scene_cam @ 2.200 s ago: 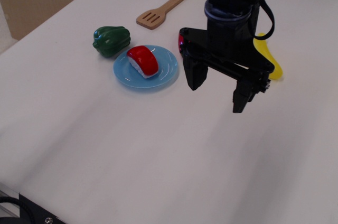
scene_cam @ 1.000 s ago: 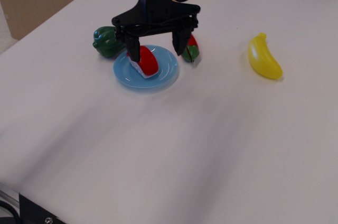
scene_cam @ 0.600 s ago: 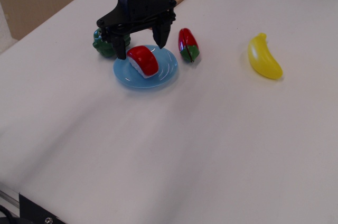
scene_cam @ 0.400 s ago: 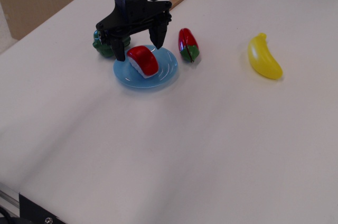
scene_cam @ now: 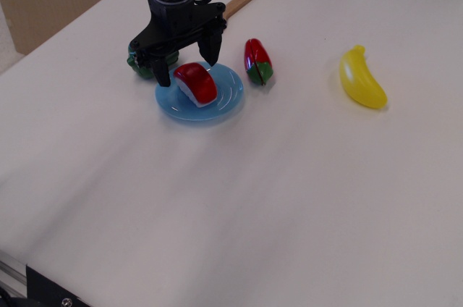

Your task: Take sushi off plate

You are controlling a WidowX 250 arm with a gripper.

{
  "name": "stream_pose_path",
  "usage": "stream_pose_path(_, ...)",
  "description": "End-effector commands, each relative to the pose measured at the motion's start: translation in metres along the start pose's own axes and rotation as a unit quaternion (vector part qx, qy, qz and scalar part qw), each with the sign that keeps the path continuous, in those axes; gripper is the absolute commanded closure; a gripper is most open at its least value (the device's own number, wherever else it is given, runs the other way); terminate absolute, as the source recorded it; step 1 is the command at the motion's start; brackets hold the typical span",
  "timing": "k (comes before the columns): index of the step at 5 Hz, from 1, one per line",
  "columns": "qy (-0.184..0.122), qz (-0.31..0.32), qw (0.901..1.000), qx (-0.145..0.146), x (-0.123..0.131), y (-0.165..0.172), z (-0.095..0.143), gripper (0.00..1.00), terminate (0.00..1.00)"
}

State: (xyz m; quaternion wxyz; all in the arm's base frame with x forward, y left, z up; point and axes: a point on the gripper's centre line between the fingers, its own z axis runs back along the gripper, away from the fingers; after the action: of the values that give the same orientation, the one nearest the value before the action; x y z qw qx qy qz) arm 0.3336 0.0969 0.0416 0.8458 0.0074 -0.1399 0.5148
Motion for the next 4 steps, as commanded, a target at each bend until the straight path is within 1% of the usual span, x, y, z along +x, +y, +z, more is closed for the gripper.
stream_pose_path(1,0.007,0.005,1.0000,0.000,0.0011,0.0042,-0.0021,0.00,0.00)
stream_pose_path(2,0.015,-0.001,0.9999,0.005,-0.0013,0.0012,-0.0062,0.00,0.00)
stream_pose_path(3,0.009,-0.002,1.0000,0.000,0.0008,-0.0020,-0.0062,1.00,0.00)
stream_pose_path(4,-0.001,-0.013,0.9999,-0.003,0.0064,-0.0046,-0.0020,1.00,0.00)
